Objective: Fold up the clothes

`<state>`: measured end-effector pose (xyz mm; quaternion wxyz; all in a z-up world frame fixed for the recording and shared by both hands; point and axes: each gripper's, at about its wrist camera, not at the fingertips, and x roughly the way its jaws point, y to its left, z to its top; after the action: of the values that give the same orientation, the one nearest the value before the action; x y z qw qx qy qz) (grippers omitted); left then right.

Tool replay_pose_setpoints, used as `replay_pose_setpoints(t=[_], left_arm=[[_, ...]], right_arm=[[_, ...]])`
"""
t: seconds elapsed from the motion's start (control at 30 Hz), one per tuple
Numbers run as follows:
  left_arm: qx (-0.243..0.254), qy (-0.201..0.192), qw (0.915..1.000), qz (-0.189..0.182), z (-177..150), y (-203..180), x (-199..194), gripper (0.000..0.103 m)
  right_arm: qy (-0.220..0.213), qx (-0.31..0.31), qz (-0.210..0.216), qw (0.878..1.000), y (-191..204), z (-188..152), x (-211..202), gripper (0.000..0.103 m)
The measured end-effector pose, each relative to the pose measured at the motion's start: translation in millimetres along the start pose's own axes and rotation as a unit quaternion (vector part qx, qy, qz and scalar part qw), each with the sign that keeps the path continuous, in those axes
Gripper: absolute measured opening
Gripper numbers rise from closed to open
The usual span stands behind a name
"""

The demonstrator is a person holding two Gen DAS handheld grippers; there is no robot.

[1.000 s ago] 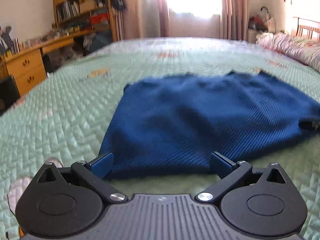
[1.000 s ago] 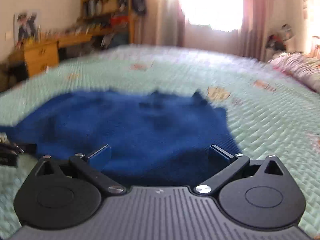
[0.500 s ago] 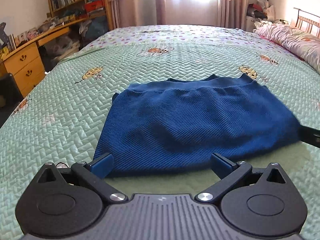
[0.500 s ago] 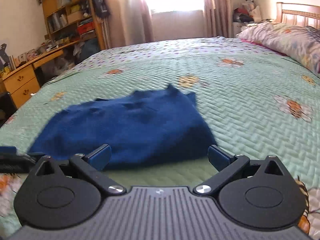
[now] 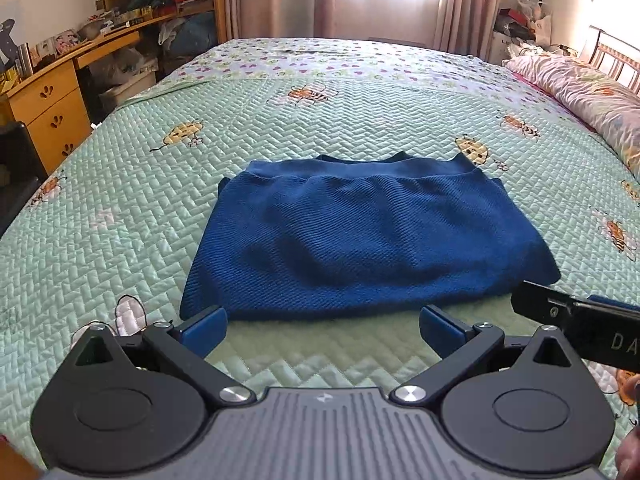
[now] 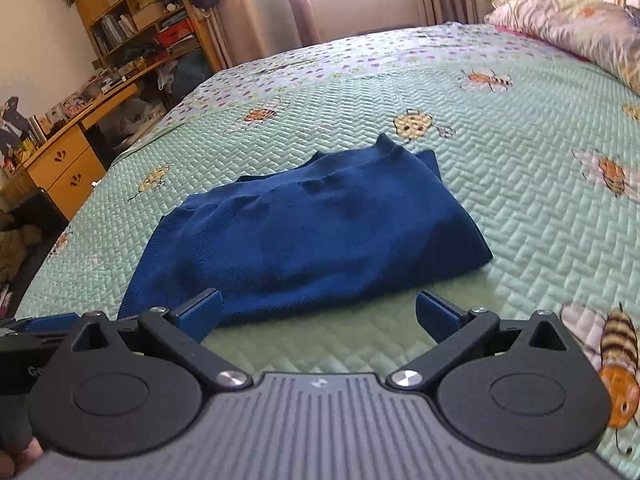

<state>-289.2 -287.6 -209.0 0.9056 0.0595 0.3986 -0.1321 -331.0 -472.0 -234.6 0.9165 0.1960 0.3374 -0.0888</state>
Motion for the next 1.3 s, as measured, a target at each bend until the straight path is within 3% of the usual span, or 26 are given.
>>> replay_pose_setpoints(t=[0.3, 0.8, 1.17, 1.3], left_arm=[[0.004, -0.023, 0.9997, 0.008, -1, -6, -34, 0.102], [0.001, -0.032, 0.9991, 0.026, -2, 2, -51, 0.102], [0.006, -0.016, 0.9993, 0.033, -9, 11, -31, 0.102], [0.003, 0.017, 0.9989, 0.044, -20, 26, 2, 0.102]], right_arm=[[-0.033, -0.004, -0.002, 0.999, 4, -5, -39, 0.102], [-0.051, -0.021, 0.006, 0.998, 21, -3, -50, 0.102], [-0.038, -0.036, -0.002, 0.999, 25, -7, -35, 0.102], [-0.020, -0.037, -0.012, 0.999, 21, -10, -16, 0.102]])
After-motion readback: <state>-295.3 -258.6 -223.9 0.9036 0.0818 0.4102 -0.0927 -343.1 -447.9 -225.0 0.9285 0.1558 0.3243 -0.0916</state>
